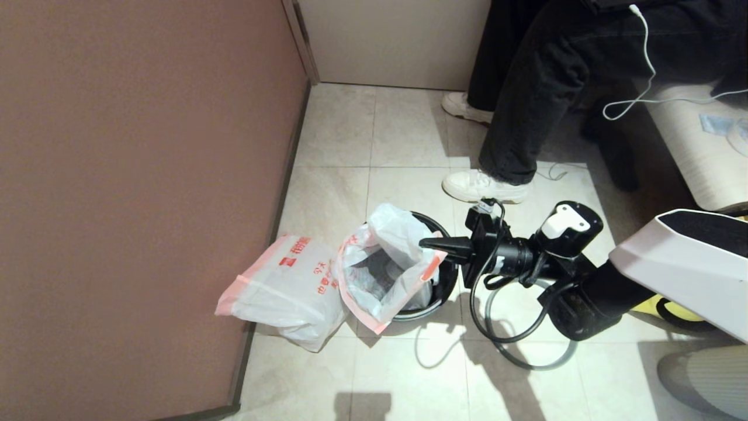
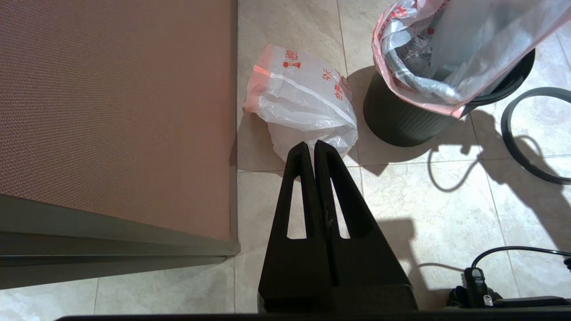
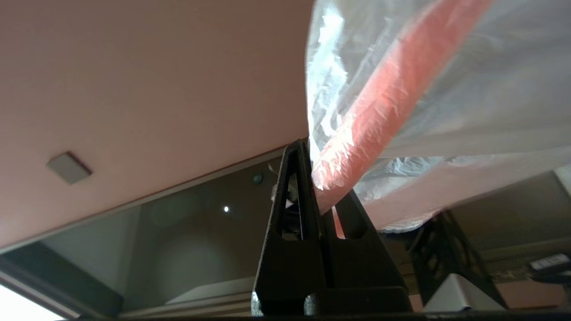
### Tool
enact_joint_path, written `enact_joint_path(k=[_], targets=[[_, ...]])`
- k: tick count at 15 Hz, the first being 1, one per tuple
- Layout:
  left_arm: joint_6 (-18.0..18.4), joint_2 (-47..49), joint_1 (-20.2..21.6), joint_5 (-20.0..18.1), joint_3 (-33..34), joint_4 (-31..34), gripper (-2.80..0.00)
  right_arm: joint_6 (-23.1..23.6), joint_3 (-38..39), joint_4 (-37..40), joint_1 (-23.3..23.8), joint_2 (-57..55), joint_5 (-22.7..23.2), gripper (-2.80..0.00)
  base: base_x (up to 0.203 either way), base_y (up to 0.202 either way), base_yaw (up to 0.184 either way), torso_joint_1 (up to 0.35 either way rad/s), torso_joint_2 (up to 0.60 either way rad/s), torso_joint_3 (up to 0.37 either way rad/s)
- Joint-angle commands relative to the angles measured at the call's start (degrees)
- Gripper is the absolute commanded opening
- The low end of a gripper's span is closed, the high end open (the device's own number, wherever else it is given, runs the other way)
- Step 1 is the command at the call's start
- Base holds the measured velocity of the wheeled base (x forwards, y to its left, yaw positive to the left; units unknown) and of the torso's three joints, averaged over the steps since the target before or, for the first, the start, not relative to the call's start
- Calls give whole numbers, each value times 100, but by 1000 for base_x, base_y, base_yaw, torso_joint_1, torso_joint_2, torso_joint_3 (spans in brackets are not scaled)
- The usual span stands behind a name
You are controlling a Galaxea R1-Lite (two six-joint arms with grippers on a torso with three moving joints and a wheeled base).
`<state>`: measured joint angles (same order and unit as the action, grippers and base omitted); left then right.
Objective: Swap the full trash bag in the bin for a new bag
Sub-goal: Place the trash bag on the floor
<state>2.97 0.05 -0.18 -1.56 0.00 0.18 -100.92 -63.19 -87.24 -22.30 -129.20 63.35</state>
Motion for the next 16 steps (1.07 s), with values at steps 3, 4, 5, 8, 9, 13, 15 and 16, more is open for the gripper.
enact_joint_path(k=[3, 4, 5, 8, 9, 13, 15, 16], targets=[[2, 4, 1, -2, 0, -1, -280, -528, -404, -272, -44, 716, 31, -280, 0, 0, 0, 0, 0, 0], [2, 4, 1, -2, 0, -1, -280, -613, -473, -272, -88, 912, 32, -280, 0, 0, 0, 0, 0, 0], [2, 4, 1, -2, 0, -1, -280, -711, -535, -272, -127, 1104, 37, -280, 0, 0, 0, 0, 0, 0], [2, 4, 1, -2, 0, -1, -280, -887, -966, -48, -356, 1555, 32, -280, 0, 0, 0, 0, 0, 0], [2, 4, 1, -2, 0, -1, -280, -892, -1156, 120, -425, 1650, 35, -280, 0, 0, 0, 0, 0, 0], [2, 4, 1, -2, 0, -1, -280, -890, -1843, 386, -499, 2050, 341, -280, 0, 0, 0, 0, 0, 0], [2, 4, -4, -2, 0, -1, -280, -894, -2328, 652, -363, 2362, 439, -280, 0, 0, 0, 0, 0, 0], [2, 4, 1, -2, 0, -1, -280, -889, -2544, 932, -254, 2511, 452, -280, 0, 0, 0, 0, 0, 0]])
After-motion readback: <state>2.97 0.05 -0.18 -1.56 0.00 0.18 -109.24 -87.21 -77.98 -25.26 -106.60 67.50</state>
